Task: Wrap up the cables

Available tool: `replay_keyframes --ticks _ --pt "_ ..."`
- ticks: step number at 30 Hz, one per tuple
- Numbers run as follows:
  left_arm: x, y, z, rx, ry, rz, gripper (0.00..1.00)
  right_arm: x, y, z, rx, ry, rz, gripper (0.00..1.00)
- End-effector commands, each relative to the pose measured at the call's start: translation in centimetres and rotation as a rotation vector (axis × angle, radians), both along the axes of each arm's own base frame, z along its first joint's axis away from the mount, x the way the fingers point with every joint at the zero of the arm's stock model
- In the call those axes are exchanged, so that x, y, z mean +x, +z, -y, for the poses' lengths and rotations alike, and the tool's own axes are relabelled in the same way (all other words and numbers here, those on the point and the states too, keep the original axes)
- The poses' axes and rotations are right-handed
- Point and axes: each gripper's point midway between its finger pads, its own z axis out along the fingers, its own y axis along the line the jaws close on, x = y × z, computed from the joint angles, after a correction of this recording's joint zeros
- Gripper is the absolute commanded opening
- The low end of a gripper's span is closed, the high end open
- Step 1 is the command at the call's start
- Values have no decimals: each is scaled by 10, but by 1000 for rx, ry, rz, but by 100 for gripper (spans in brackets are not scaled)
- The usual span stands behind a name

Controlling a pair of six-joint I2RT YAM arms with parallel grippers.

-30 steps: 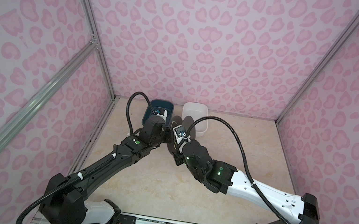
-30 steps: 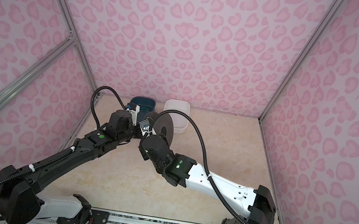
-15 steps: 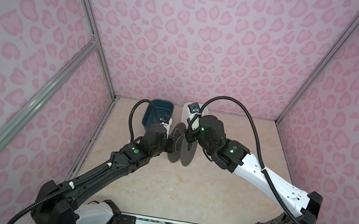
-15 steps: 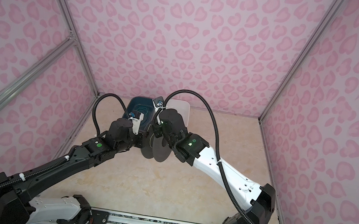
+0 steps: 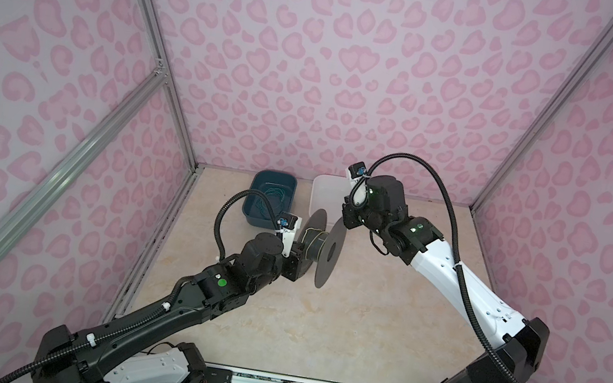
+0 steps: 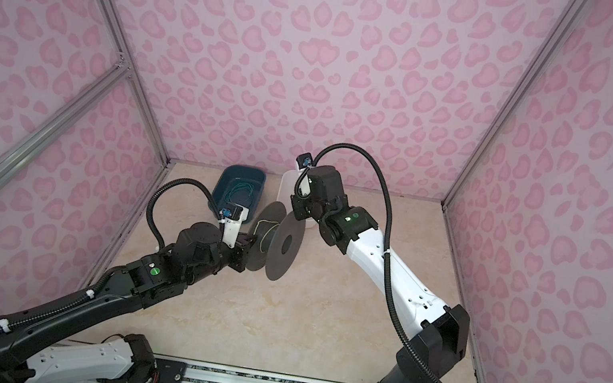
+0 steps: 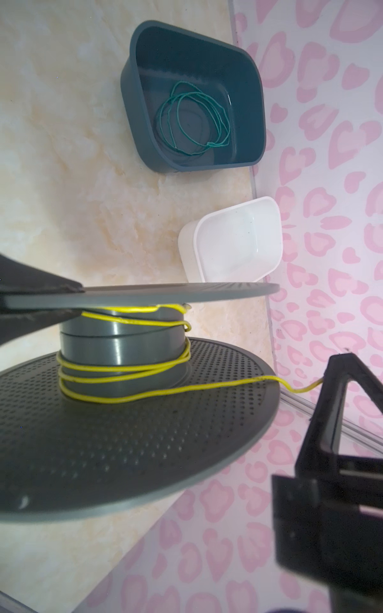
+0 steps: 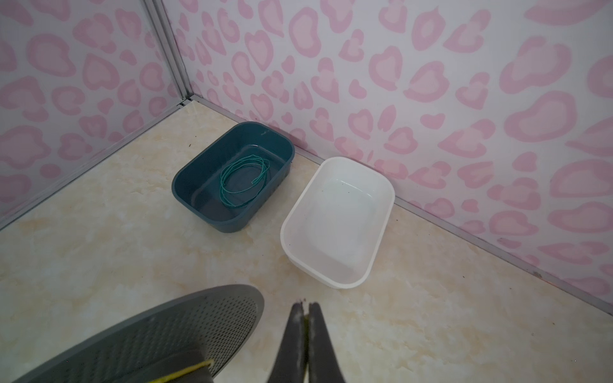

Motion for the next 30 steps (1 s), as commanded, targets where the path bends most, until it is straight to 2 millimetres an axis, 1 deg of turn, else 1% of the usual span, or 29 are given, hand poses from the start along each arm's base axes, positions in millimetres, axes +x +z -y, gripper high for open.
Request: replay_keyframes --ticks 1,4,6,7,8,9,10,13,16,18,20,21,24,28,30 --pt "-39 -55 -13 216 -132 -161 3 40 47 41 141 -195 176 0" --pt "-44 -54 -13 217 -156 -150 3 48 37 61 198 -231 142 0" --pt "-45 -53 -14 216 -159 -142 3 52 28 68 232 -239 118 0" --pt "-46 -54 -14 216 -158 -142 3 52 24 69 242 -241 106 0" --pt "-45 -53 -14 213 -157 -140 3 52 25 70 253 -241 107 0" --pt "-45 -54 -14 214 -157 -142 3 51 9 71 243 -244 79 0" --pt "-44 -54 -15 217 -149 -144 3 50 4 71 245 -246 72 0" --pt "-38 -53 -15 209 -112 -144 3 46 -7 74 260 -256 56 0" --pt "-29 -48 -12 191 -83 -132 4 41 -13 76 260 -255 45 0" --pt "-20 -42 -11 186 -55 -120 4 35 -18 79 257 -257 35 0" --pt "-13 -37 -7 159 -54 -126 4 26 -20 83 265 -261 25 0" --pt "-10 -36 -5 134 -57 -139 4 19 -25 83 268 -252 12 0" --pt "0 -35 2 53 -70 -204 4 -2 -49 81 276 -209 -56 0" --pt "9 -36 6 24 -64 -255 4 -29 -84 92 288 -226 -121 0" --pt "15 -40 6 5 -47 -300 4 -41 -97 93 296 -215 -154 2"
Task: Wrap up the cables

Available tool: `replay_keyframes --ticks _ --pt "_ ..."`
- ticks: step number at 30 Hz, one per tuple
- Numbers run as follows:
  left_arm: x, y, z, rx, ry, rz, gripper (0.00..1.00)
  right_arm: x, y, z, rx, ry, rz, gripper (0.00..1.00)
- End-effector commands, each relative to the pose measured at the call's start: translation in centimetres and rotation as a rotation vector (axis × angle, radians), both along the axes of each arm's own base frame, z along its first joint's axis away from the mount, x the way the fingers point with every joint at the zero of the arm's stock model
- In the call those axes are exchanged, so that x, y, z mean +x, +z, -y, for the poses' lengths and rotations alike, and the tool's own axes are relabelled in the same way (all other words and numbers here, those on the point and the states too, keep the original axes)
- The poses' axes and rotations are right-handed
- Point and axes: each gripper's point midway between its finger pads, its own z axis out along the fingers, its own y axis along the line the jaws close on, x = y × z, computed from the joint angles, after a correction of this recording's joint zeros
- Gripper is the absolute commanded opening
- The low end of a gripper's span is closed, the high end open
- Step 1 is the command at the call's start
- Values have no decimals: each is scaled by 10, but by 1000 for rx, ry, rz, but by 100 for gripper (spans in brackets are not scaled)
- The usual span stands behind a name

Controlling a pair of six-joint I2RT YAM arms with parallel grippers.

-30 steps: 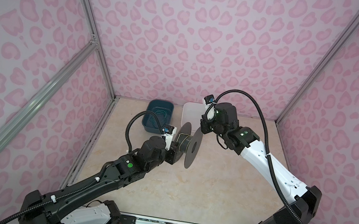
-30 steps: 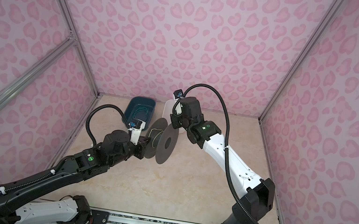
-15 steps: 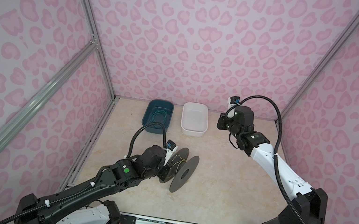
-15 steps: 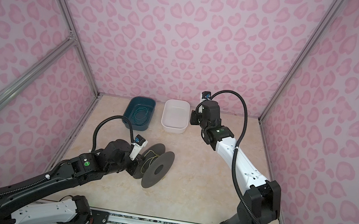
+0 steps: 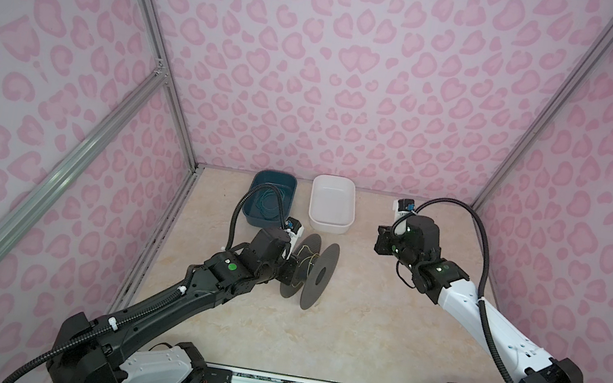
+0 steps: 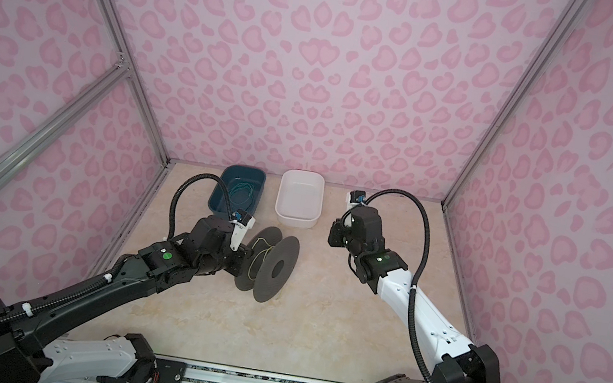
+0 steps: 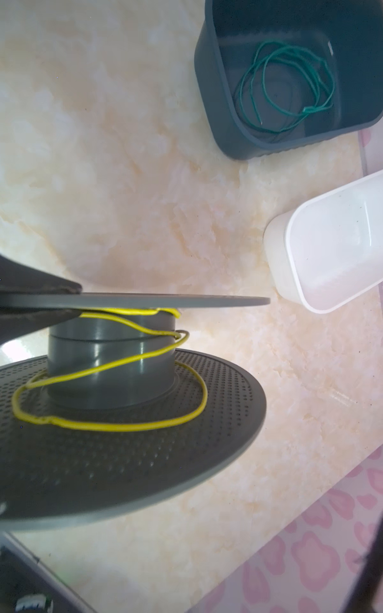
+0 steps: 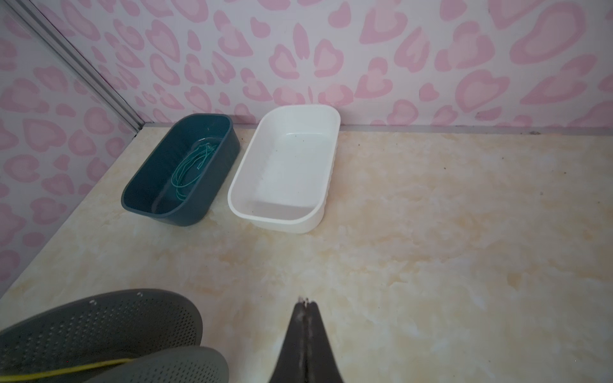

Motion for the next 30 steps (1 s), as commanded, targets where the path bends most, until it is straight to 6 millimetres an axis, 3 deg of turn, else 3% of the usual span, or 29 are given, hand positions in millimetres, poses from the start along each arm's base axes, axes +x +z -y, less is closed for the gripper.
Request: replay_keyframes --ticks 1,9,14,20,24,30 --pt "12 9 12 -93 18 -39 4 -15 -13 -4 51 30 -34 3" --pt "32 -28 14 -48 61 -144 4 -64 -80 -16 95 150 -160 18" --pt "37 -38 12 -25 85 -156 4 -100 -121 -49 141 307 -247 31" --pt "41 -43 8 -25 124 -162 4 -132 -156 -99 215 392 -341 38" --pt "41 -41 5 -26 133 -156 4 -141 -172 -109 211 377 -370 40" --pt "40 -35 2 -27 138 -137 4 -139 -181 -97 140 331 -383 39"
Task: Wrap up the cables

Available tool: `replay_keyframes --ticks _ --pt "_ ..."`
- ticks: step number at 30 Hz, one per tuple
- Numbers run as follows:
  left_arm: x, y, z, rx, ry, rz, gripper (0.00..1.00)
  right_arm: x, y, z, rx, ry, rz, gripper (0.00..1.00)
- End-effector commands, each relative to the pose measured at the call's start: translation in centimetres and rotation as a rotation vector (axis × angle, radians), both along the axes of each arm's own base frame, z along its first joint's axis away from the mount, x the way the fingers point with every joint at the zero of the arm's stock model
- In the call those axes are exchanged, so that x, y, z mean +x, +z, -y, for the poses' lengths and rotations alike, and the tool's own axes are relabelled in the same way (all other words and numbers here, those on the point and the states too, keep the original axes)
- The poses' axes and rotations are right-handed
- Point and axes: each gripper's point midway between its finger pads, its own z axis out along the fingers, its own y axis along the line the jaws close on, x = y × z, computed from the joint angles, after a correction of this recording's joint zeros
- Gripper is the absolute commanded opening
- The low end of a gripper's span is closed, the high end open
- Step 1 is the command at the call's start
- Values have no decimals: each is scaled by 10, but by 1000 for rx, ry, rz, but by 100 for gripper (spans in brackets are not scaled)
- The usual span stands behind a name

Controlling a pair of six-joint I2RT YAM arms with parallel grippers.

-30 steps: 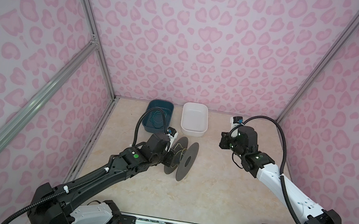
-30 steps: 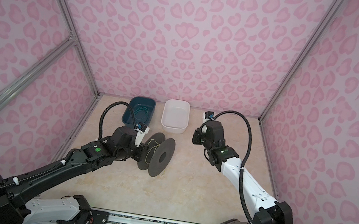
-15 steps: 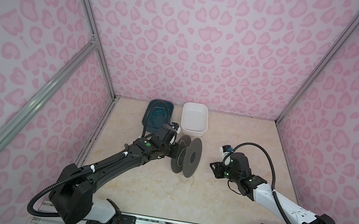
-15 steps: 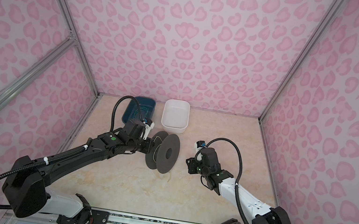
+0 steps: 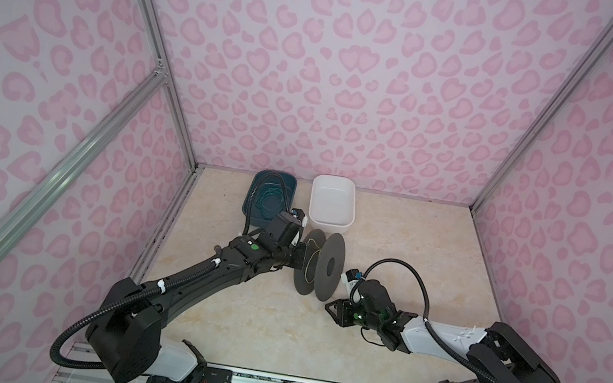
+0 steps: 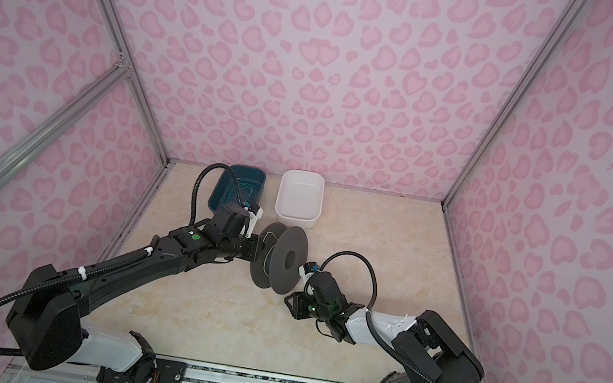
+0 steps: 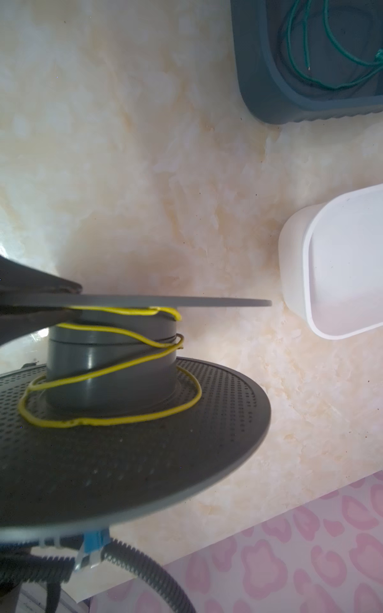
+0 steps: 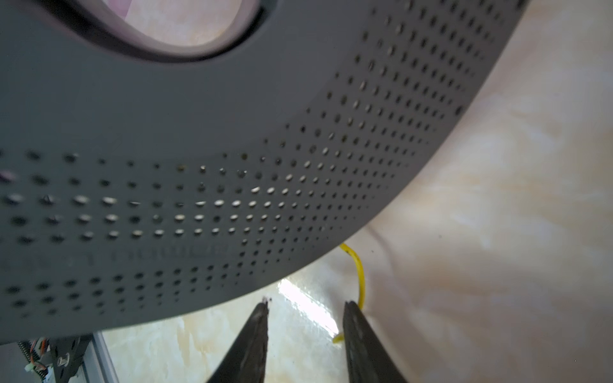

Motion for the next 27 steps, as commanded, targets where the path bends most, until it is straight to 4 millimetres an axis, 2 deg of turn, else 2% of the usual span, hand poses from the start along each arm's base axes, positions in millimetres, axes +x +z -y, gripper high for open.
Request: replay_keyframes --ticks 1,6,10,15,19,22,27 --pt "-2 -1 -10 34 23 4 4 7 0 6 -33 -45 16 38" --pt "-2 0 -12 32 33 10 4 -2 7 13 -25 -37 18 36" --pt "-1 1 -11 26 37 12 4 7 12 29 -90 -110 42 37" --pt "1 3 -11 19 45 18 4 7 -5 11 -95 -37 -21 38" --pt "1 5 -11 10 50 23 4 7 -16 12 -95 -64 -40 33" --pt "1 5 -11 9 52 24 4 2 -20 7 -86 -40 -59 26" --pt "5 7 -10 -5 63 34 4 0 -22 -8 -94 -17 -52 26"
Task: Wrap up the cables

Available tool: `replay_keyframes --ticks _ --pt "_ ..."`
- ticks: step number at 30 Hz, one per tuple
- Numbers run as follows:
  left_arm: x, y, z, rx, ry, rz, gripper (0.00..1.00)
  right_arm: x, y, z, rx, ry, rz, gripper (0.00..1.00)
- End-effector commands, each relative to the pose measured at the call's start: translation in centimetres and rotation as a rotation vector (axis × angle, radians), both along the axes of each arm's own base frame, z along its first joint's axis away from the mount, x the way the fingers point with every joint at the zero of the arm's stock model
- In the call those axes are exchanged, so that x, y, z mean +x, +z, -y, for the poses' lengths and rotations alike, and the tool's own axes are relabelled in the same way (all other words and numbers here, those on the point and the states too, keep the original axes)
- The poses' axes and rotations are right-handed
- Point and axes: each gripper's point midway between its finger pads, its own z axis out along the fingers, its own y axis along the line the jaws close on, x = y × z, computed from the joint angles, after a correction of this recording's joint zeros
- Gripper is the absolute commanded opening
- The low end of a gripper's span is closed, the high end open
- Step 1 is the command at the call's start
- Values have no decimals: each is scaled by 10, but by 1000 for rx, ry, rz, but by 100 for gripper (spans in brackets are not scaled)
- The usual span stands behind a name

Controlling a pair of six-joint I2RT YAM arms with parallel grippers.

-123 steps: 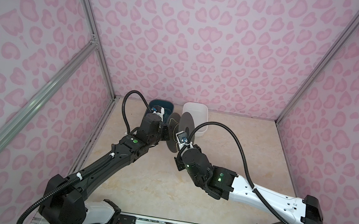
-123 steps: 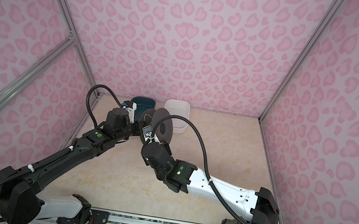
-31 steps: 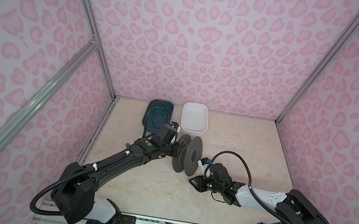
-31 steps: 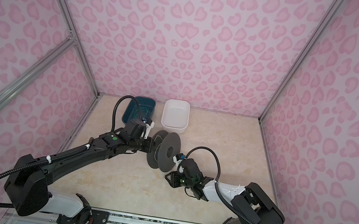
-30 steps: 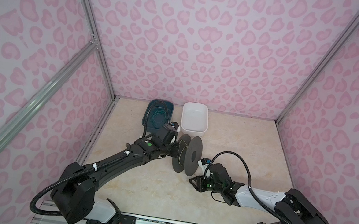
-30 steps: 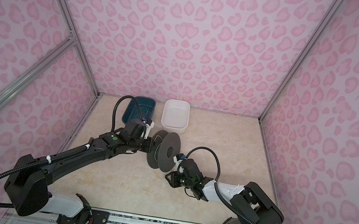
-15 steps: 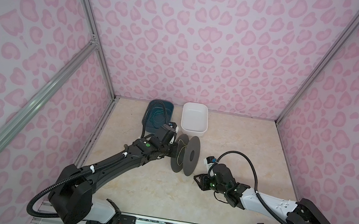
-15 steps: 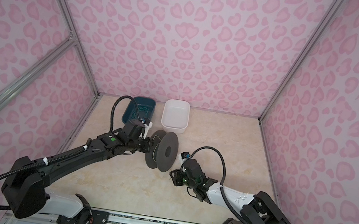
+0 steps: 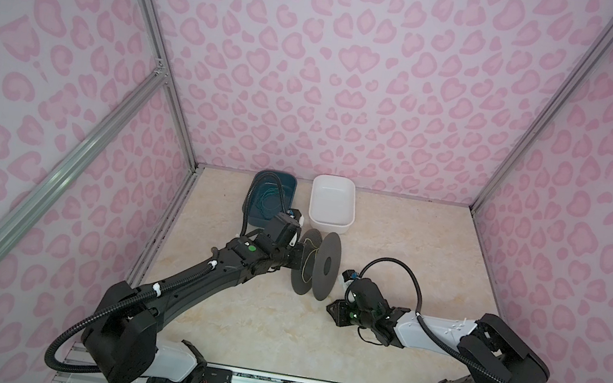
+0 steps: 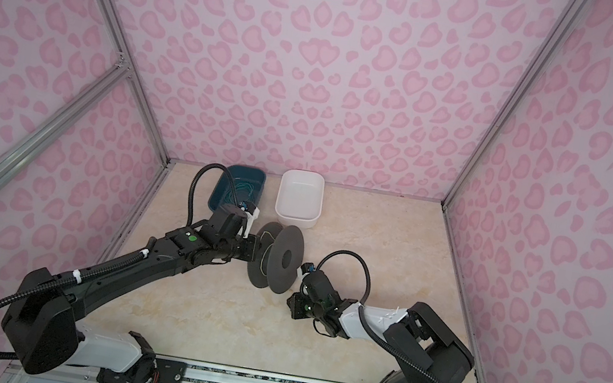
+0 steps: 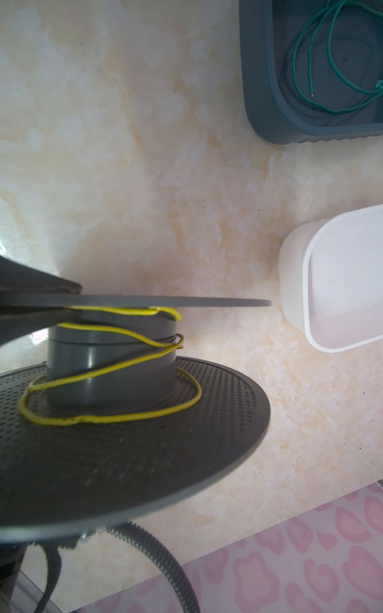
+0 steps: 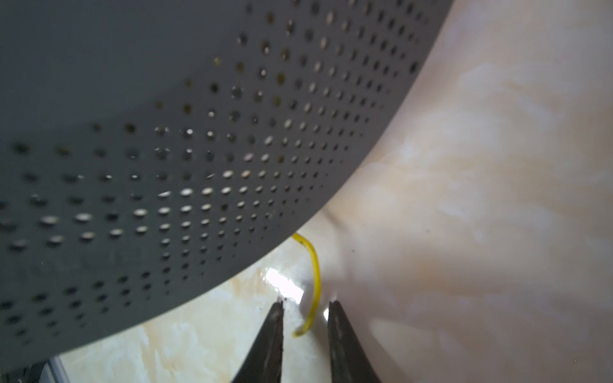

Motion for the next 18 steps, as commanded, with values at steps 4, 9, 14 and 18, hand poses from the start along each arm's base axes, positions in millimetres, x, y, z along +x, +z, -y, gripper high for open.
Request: replay_keyframes --ticks 4,9,14,18 --pt "8 9 -1 -24 35 37 4 2 -4 -6 -13 -21 6 22" --pt "8 10 -1 -24 35 43 4 3 -6 2 -49 -43 8 6" --pt "9 9 -2 -24 40 46 4 5 -11 7 -59 -74 0 0" --pt "11 8 -6 -23 58 50 4 1 -6 6 -53 -59 3 0"
